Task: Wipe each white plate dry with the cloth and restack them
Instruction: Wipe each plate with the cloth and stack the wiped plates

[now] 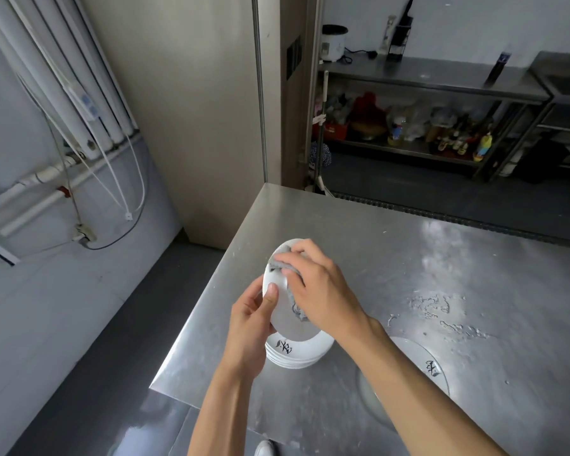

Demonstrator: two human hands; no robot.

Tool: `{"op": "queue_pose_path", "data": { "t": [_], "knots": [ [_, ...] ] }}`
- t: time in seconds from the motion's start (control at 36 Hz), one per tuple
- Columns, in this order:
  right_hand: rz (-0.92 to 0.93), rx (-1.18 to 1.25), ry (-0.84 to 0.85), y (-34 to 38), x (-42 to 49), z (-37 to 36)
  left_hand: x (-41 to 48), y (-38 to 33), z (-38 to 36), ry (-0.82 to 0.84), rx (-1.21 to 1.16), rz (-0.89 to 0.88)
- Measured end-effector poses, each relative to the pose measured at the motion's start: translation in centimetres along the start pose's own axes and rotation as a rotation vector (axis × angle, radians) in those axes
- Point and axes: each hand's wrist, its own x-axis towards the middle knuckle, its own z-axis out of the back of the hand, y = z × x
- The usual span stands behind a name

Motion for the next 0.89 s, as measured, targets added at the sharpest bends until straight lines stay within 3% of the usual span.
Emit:
{"op": "queue_pose_path", "data": {
  "t": [0.44,0.75,0.89],
  "knots": [
    [0.123,-0.126,0.157,0.2,-2.6,-3.0,1.8,-0.4,3.3,-0.232,-0.372,0.032],
    [0.088,-0.184,-0.061,-2.1,-4.3,-2.4,2.0,0.0,4.5,-0.286,-0.636,0.130],
    [0.033,-0.230,-0.147,-3.3,-3.8,-0.5,1.6,0.2,5.3,-0.241,-0.629,0.142]
  ]
}}
